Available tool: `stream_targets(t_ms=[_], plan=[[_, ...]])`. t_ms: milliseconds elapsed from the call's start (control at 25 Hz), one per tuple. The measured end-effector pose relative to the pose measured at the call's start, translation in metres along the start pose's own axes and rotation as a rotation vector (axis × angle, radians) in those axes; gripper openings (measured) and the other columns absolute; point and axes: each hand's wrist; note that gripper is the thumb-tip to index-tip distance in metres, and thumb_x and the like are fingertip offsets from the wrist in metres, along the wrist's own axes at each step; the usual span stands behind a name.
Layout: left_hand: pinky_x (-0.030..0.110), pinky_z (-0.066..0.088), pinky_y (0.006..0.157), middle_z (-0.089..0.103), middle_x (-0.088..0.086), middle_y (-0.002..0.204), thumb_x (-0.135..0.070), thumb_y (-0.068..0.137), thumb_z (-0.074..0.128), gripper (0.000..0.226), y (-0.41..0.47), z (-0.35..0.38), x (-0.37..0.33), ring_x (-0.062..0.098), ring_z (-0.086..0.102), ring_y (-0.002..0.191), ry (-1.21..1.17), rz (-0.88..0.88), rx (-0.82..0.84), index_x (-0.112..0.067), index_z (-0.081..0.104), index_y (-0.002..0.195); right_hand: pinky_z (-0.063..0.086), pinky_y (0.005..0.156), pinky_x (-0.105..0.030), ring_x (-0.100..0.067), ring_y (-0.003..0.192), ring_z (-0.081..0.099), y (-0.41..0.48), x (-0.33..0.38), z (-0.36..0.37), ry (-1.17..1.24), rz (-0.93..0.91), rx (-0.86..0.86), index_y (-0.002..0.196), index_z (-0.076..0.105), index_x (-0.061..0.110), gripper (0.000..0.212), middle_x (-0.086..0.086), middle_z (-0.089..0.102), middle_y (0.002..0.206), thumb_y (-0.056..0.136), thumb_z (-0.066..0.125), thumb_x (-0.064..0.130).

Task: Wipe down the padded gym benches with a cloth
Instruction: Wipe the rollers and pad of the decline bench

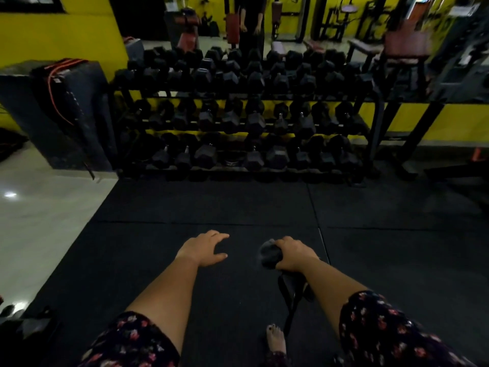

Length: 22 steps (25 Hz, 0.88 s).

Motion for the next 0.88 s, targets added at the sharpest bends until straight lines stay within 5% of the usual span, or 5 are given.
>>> stream_targets(t_ms=[480, 880], plan=[[0.037, 0.046, 0.099, 0.037, -0.009, 0.149, -0.053, 0.096, 0.049, 0.061, 0.195, -0.082, -0.008, 0.015, 0.047, 0.127, -0.164, -0.124, -0.07, -0.037, 0.029, 0.151, 0.044, 0.1, -0.048, -0.033, 0.125, 0.042, 0.186, -0.09, -0.13, -0.142, -0.077, 0.002, 0.149, 0.029, 0.025, 0.072, -0.006, 0.038, 0.14, 0.086, 0.063, 0.035], [0.035, 0.044, 0.102, 0.038, -0.011, 0.149, -0.053, 0.096, 0.048, 0.061, 0.241, -0.096, 0.08, 0.013, 0.044, 0.13, -0.204, -0.218, -0.084, -0.037, 0.029, 0.151, 0.044, 0.101, -0.048, -0.032, 0.127, 0.041, 0.294, -0.027, -0.161, -0.174, -0.211, 0.035, 0.151, 0.026, 0.026, 0.074, -0.005, 0.037, 0.142, 0.086, 0.062, 0.034]])
Point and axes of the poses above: each hand's wrist, its own y-axis towards the middle knuckle, its own z-axis out of the palm, x = y × z
